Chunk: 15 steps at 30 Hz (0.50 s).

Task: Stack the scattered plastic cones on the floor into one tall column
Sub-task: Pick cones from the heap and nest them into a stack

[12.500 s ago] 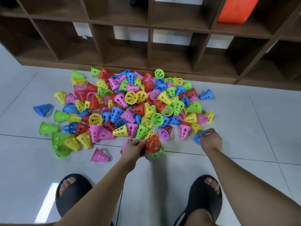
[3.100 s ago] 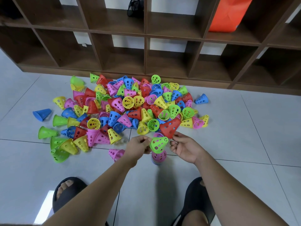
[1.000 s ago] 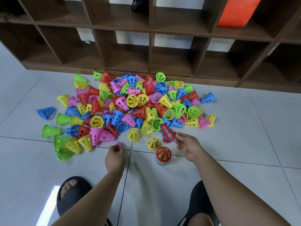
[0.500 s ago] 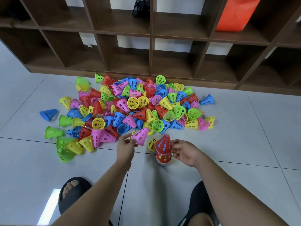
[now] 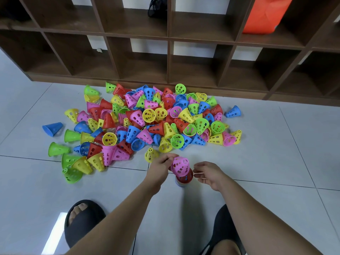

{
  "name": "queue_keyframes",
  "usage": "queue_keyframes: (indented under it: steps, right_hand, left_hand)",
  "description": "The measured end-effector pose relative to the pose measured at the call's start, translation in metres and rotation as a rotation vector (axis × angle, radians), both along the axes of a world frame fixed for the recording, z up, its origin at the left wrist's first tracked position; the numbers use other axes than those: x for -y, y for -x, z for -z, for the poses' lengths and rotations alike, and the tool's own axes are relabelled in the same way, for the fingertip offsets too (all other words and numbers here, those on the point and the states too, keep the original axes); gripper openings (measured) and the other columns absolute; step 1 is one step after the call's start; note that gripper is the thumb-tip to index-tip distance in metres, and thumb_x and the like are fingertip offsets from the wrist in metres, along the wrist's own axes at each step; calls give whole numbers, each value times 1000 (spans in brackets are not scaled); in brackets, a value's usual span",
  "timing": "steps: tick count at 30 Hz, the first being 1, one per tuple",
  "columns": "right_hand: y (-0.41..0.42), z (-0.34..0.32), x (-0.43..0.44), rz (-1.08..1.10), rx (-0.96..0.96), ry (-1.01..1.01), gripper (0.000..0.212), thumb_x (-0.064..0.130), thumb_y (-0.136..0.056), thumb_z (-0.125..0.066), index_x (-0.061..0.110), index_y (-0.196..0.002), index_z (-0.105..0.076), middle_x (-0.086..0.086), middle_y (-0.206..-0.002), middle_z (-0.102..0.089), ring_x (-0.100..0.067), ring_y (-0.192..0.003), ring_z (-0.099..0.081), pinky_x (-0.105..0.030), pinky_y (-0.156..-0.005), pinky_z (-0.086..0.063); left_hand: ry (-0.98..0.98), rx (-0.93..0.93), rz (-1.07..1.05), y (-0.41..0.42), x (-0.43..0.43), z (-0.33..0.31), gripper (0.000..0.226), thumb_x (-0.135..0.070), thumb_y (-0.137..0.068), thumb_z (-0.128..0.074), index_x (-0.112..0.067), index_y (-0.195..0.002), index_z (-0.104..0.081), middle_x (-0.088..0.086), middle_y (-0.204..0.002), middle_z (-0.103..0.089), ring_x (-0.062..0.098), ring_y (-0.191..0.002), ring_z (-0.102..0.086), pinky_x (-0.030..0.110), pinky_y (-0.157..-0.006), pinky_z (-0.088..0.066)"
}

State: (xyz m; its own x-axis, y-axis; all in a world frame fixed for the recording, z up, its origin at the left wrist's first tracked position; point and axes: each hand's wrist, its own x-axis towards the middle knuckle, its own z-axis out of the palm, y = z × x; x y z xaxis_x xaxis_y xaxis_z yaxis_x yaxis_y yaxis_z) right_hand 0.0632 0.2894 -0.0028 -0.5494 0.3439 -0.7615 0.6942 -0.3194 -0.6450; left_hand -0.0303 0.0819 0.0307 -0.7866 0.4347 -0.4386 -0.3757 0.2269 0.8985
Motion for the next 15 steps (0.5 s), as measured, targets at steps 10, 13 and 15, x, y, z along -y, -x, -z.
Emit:
queue_keyframes:
  steps: [10,13,15]
  right_hand:
    - [33,-11,-3,-82,-121,-308,14,16,-95,-66,19,-106,-73,-7,-103,-76,-22,-81,-71,-37,-73,-57]
    - [49,-12,3,-282,-146,-497,13,24,-93,-72,24,-105,-74,1,-100,-74,-18,-88,-73,-37,-84,-57]
    - [60,-12,9,-375,-148,-565,15,28,-91,-76,25,-106,-75,4,-101,-73,-16,-94,-70,-34,-88,-54]
  left_hand:
    - [118,-103,91,-3,3,33,12,-24,-100,-69,-30,-104,-78,-3,-93,-76,10,-76,-65,23,-71,-55]
    - [200,-136,15,9,9,39,11,-26,-98,-71,-34,-103,-76,-8,-93,-74,11,-80,-67,25,-68,-49]
    - [259,-185,-37,22,16,44,13,-25,-98,-72,-33,-107,-75,-9,-99,-74,13,-90,-70,29,-74,-49]
